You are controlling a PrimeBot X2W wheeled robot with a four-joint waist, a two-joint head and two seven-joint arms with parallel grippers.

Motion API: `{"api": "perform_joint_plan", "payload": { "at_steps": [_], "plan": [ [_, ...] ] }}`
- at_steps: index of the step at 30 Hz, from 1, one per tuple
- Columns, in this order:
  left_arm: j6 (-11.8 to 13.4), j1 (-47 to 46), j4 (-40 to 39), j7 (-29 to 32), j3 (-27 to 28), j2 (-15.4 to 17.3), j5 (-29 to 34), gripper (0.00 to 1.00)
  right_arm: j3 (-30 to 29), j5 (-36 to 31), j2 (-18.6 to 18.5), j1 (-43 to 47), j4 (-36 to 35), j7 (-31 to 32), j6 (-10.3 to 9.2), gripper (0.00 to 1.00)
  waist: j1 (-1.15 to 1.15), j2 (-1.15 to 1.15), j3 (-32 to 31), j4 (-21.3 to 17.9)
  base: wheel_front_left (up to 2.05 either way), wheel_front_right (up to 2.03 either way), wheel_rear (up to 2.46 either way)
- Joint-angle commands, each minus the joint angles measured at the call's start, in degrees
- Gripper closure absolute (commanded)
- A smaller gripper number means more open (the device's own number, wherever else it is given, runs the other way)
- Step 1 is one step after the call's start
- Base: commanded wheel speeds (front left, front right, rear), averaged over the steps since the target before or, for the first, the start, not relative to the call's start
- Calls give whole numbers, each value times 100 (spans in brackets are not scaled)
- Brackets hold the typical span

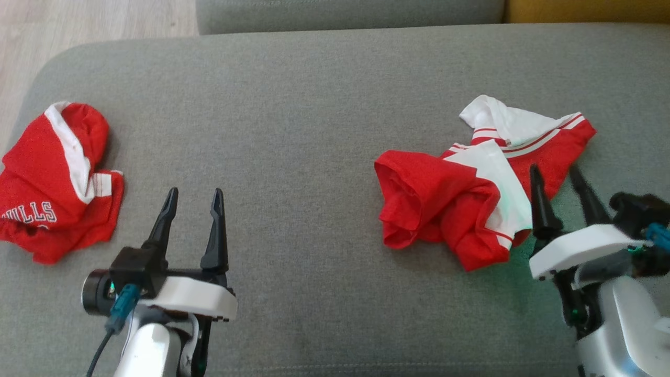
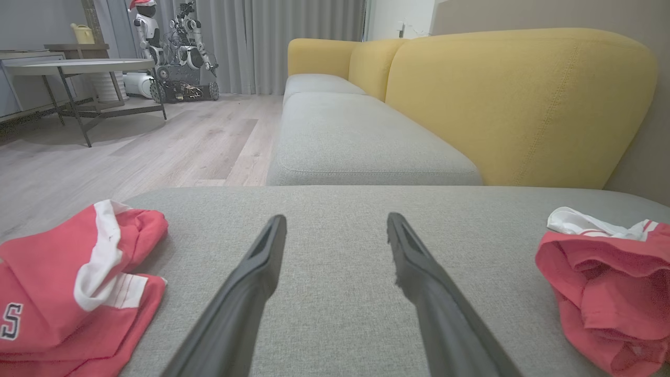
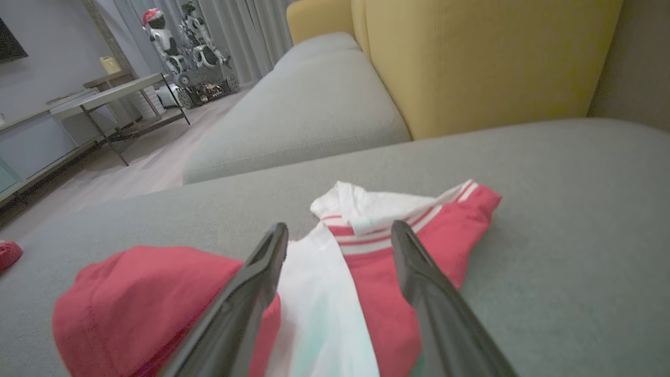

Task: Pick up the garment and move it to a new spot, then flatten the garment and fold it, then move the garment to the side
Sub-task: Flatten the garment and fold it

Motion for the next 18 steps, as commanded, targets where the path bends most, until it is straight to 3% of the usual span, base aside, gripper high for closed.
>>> {"api": "perform_joint_plan", "payload": {
  "at_steps": [1, 18],
  "plan": [
    [-10, -116, -170, -70, 234, 72, 82, 0, 140, -157, -100, -92, -369, -115, -5, 0, 0, 0, -42, -24, 0, 0, 0],
    [60, 179, -150, -27, 214, 196, 60, 0, 614, -781, -20, 755, -1965, 280, -5, 0, 0, 0, -305, -166, 0, 0, 0]
  ]
}}
